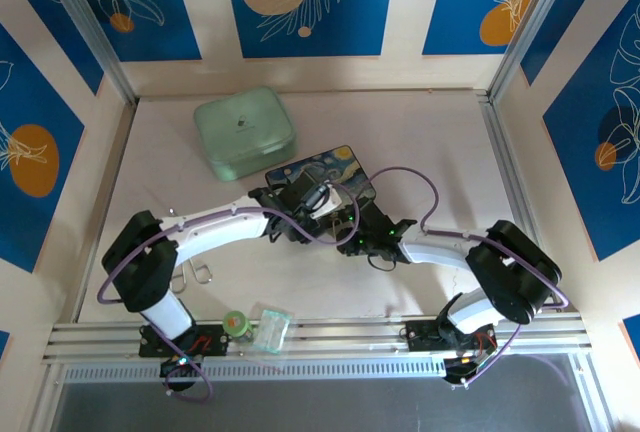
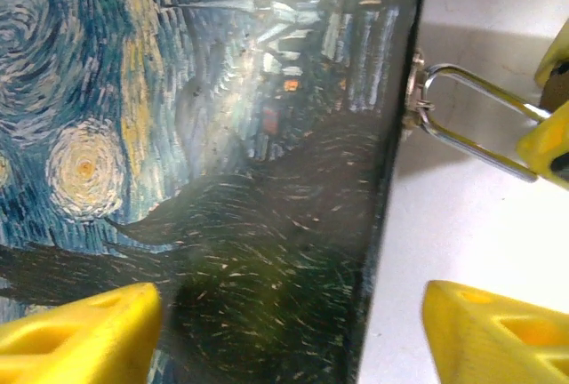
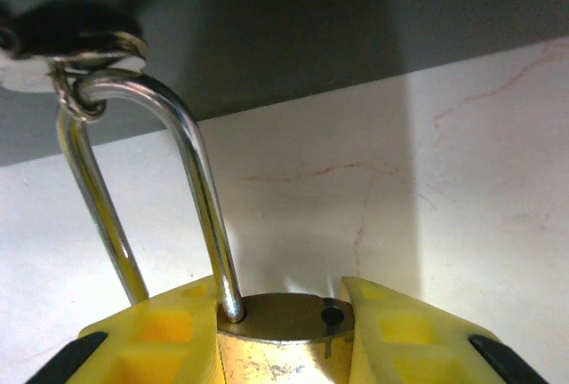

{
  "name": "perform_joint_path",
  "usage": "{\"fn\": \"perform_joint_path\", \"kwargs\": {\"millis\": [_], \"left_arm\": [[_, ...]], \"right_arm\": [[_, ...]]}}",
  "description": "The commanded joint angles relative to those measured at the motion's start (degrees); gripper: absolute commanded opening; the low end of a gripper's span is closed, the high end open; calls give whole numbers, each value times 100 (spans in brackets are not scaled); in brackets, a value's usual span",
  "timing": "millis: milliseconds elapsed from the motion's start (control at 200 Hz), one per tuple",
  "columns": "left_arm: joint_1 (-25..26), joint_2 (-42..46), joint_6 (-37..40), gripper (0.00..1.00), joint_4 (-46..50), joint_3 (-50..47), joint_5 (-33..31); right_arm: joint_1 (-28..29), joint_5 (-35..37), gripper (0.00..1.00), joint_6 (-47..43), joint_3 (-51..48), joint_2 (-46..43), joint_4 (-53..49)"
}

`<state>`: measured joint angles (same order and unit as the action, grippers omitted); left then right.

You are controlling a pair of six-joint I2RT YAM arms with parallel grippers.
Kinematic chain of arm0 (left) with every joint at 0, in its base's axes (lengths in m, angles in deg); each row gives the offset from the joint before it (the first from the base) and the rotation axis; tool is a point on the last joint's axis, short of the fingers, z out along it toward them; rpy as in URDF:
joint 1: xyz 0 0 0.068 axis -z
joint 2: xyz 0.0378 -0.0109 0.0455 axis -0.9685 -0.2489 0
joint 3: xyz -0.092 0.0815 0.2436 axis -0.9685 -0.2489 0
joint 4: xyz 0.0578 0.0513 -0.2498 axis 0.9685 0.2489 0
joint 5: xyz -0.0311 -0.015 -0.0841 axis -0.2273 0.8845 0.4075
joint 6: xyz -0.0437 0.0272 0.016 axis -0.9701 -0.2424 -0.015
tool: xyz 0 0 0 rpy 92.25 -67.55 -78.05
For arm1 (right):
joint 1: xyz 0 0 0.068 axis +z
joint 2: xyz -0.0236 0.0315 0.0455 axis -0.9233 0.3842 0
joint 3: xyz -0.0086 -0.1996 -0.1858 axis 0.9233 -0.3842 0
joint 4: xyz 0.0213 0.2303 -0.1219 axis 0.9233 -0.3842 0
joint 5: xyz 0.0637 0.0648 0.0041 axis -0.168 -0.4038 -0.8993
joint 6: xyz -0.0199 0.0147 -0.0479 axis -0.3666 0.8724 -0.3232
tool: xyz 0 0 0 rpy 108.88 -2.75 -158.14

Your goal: Unlock a padlock with a key

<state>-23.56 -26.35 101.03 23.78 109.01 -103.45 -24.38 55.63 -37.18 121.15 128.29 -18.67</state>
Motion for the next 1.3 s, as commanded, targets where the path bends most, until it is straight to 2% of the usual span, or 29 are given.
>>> {"fn": "perform_joint_path", "kwargs": {"millis": [0, 170, 250, 505, 1016, 1296], "left_arm": [[179, -297, 225, 65, 292, 189, -239], [346, -654, 138, 62, 469, 159, -638], [391, -722, 106, 58, 459, 115, -558], [468, -662, 151, 57, 192, -108, -587], [505, -364, 457, 58, -95, -570, -374], [554, -250, 520, 58, -183, -630, -323]], "right_arm": [[-167, -289, 29, 532, -161, 32, 429], [-163, -302, 28, 1357, -301, 345, 1281], [-180, -280, 28, 1612, -340, 444, 1615], [-334, -291, 27, 2067, -390, 486, 2321], [-830, -577, 27, 2722, -341, 731, 3002], [-974, -544, 27, 2684, -308, 544, 2945]]}}
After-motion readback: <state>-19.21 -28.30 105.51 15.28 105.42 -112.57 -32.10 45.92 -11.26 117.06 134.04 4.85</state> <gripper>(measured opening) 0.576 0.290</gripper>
